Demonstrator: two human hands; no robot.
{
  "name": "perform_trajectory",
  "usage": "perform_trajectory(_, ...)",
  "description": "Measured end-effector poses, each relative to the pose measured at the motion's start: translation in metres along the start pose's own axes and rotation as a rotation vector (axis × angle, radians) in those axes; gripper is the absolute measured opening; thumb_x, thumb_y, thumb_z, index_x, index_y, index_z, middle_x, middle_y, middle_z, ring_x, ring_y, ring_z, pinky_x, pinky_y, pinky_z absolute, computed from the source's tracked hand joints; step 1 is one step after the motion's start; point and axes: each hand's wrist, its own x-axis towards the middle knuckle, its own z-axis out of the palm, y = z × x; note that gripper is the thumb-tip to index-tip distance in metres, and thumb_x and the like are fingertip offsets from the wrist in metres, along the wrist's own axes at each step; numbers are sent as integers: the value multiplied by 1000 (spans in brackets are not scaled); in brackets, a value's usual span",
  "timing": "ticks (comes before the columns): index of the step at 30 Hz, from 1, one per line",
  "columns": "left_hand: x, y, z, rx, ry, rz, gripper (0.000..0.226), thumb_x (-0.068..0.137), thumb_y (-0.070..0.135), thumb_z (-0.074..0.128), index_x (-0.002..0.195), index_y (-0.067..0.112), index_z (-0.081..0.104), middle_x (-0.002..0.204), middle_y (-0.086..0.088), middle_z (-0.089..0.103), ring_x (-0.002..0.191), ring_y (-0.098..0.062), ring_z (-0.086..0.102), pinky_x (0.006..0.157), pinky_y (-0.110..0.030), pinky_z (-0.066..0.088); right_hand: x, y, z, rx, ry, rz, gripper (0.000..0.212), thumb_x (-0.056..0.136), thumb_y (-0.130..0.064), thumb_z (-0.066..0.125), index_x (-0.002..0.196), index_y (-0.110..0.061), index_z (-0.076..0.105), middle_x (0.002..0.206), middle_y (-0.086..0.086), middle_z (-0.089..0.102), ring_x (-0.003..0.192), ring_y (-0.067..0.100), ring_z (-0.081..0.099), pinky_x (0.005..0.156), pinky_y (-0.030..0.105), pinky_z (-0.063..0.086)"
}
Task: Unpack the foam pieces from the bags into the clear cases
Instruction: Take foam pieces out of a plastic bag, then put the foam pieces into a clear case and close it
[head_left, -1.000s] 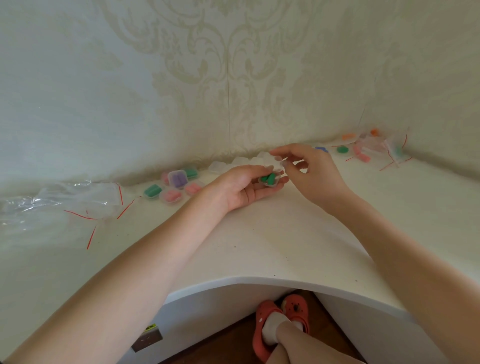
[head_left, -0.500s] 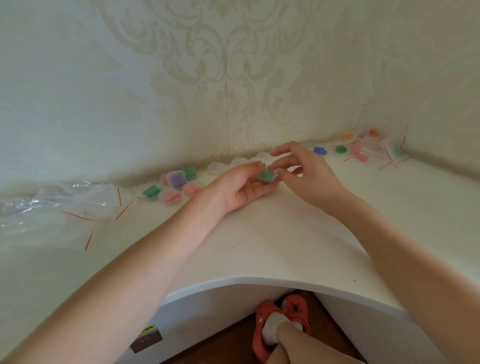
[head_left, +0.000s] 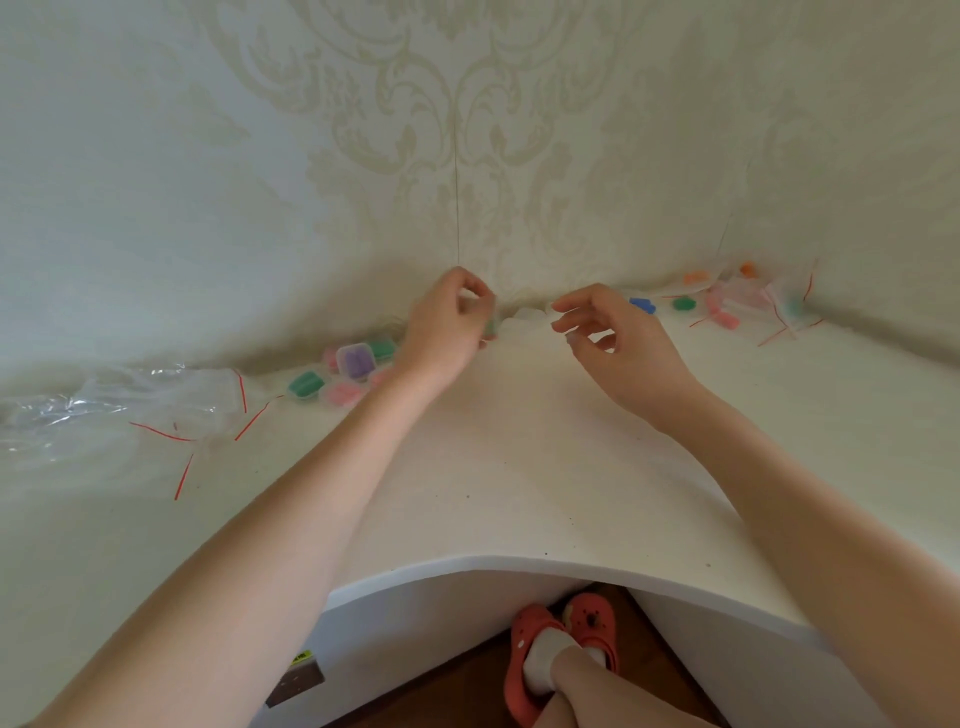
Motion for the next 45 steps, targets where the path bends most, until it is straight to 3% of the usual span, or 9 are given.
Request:
perform_trajectory(4,15,-9,-38,376,223,152,18,93,12,49,85,8,64,81,-10,64,69,-29,64,53,-32,54,2,4,-1,-31,26,4,29,88,1,48,105,-19,59,97,-8,66,89,-2,57,69,4,39)
perform_trajectory(8,9,-14,-58,570,172,-118,12,91,20,56,84,11,57,72,-10,61,39,-22,58,28,-20,37,2,7,-1,-42,16,10,30,88,1,47,101,-22,60,94,-10,65,85,-6,55,71,4,37)
perform_trajectory(16,11,-25,-55,764,174,-77,20,83,1,50,76,11,66,56,-15,64,46,-31,64,48,-35,55,6,19,-3,-140,47,70,25,89,-5,49,104,-20,62,97,-10,63,88,6,57,73,7,40)
perform_trajectory(21,12,-23,-51,944,271,116,36,74,-11,46,90,12,69,101,-14,61,97,-35,56,83,-38,45,8,39,-19,-324,77,308,26,89,-11,49,108,-20,64,104,-3,60,89,15,54,82,29,44)
perform_trajectory(24,10,-21,-45,949,280,194,35,75,-11,46,93,11,67,103,-15,59,104,-34,50,83,-38,36,7,46,-24,-256,127,358,30,89,-7,47,111,-18,63,111,1,58,86,17,53,77,27,41)
perform_trajectory(29,-1,-21,-15,935,131,424,27,76,-5,53,85,13,70,96,-11,64,96,-34,53,75,-36,34,16,64,-38,-416,314,407,46,87,-5,45,130,-19,50,135,8,49,117,28,49,94,40,41)
perform_trajectory(34,-14,-19,19,857,-55,657,25,69,-9,57,77,11,68,86,-9,64,90,-31,54,73,-34,31,20,100,-71,-803,67,638,54,95,-20,37,148,-17,25,154,8,25,141,29,20,107,47,27)
perform_trajectory(41,-15,-24,23,754,-137,675,25,70,-10,56,73,11,68,83,-6,63,90,-31,56,77,-36,40,22,109,-71,-757,276,535,35,94,-3,39,127,-6,50,119,24,54,117,39,44,87,43,41)
perform_trajectory(45,-16,-25,28,529,-115,459,20,81,1,58,91,16,65,93,2,60,91,-16,53,79,-27,41,13,85,-64,-659,448,336,36,84,10,38,110,-7,57,104,17,58,104,35,50,75,37,41)
